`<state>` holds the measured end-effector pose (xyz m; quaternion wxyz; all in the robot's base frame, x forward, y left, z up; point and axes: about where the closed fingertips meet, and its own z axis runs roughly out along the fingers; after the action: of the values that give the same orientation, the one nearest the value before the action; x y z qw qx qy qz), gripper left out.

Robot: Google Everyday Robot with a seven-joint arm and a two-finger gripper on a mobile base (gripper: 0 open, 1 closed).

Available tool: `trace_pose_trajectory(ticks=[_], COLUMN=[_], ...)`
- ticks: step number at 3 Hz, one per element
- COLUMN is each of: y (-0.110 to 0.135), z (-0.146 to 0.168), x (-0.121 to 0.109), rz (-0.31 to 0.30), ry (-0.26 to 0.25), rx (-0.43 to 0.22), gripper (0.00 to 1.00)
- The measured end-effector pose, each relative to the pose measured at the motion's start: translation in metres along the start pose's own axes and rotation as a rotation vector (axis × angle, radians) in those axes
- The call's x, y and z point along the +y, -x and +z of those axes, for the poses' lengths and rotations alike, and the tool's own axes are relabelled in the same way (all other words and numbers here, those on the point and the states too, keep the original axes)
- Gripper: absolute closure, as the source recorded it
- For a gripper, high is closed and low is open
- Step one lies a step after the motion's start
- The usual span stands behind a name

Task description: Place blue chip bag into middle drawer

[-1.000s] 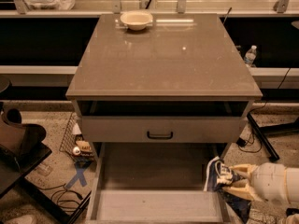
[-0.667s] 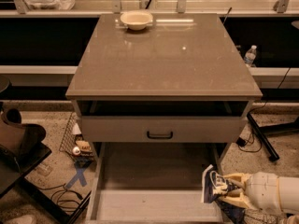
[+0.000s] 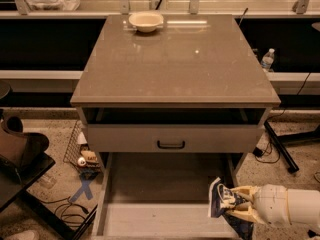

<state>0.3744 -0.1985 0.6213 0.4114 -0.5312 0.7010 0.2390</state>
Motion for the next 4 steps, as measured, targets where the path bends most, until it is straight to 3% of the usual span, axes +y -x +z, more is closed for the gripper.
trace_pose_trajectory(ticks=[2,3,4], y=[-0.002,-0.008,-0.009], z=[0.103,0.146,0.180], x=[0.006,0.006,-0.004], rz=[-0.107,-0.166,-0.213], ry=[0.076,0.085,0.029], rx=[0.015,0.054,0.103], gripper=[1.00,1.00,1.00])
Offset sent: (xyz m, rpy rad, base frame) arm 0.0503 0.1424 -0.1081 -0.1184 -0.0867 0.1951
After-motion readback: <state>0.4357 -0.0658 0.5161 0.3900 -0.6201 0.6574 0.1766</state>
